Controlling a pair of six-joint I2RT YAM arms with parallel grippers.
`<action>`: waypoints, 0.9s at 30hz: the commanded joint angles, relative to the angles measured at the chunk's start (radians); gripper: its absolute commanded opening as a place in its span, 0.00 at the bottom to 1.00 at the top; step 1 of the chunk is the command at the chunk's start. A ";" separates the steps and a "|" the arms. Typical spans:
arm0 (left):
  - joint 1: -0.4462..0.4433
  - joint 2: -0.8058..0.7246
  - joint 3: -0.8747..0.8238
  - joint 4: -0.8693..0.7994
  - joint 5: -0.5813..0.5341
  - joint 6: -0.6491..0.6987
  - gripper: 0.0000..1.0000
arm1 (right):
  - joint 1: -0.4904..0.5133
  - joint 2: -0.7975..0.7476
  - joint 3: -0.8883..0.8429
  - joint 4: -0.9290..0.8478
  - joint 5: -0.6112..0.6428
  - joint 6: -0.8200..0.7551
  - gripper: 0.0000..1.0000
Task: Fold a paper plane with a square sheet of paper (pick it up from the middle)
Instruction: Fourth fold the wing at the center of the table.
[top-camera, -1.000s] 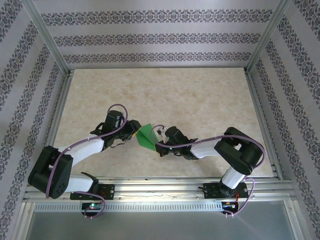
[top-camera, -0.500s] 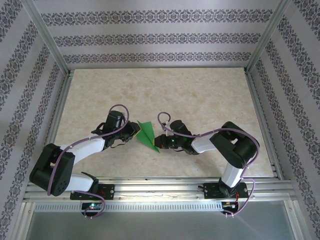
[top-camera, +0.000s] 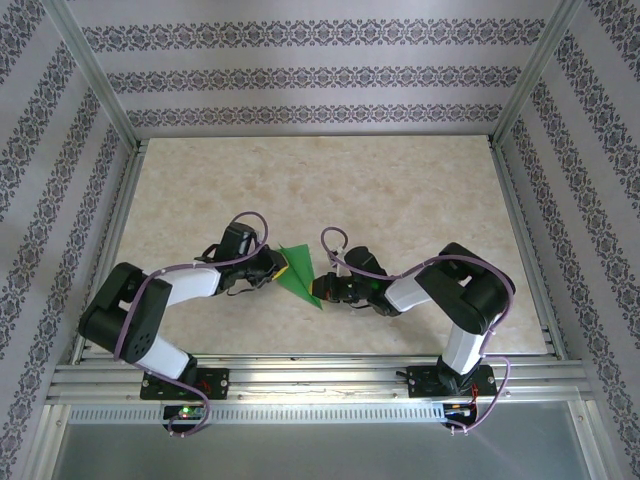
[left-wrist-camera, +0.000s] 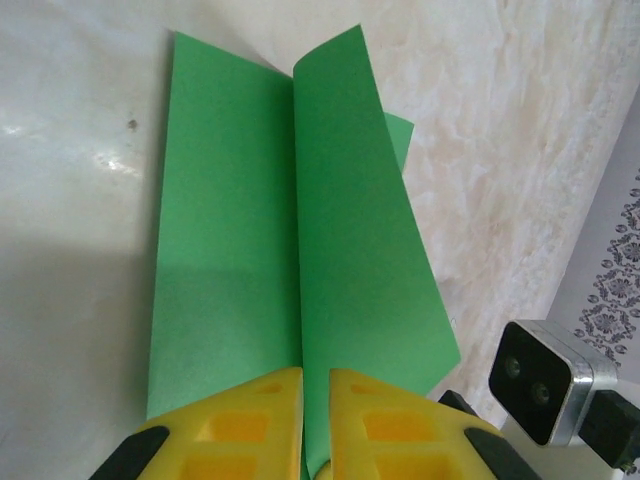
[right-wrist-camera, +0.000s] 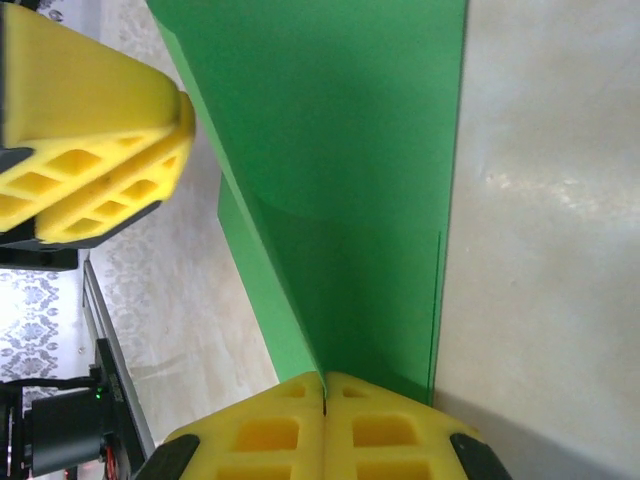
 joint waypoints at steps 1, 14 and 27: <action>0.011 0.028 0.024 0.074 0.040 0.006 0.13 | -0.010 0.022 -0.024 0.064 0.002 0.032 0.00; 0.009 0.119 -0.018 0.087 0.045 0.018 0.08 | -0.017 0.033 -0.058 0.134 0.009 0.077 0.00; 0.008 0.112 -0.040 0.051 0.025 0.037 0.05 | -0.022 0.017 -0.078 0.143 0.017 0.099 0.00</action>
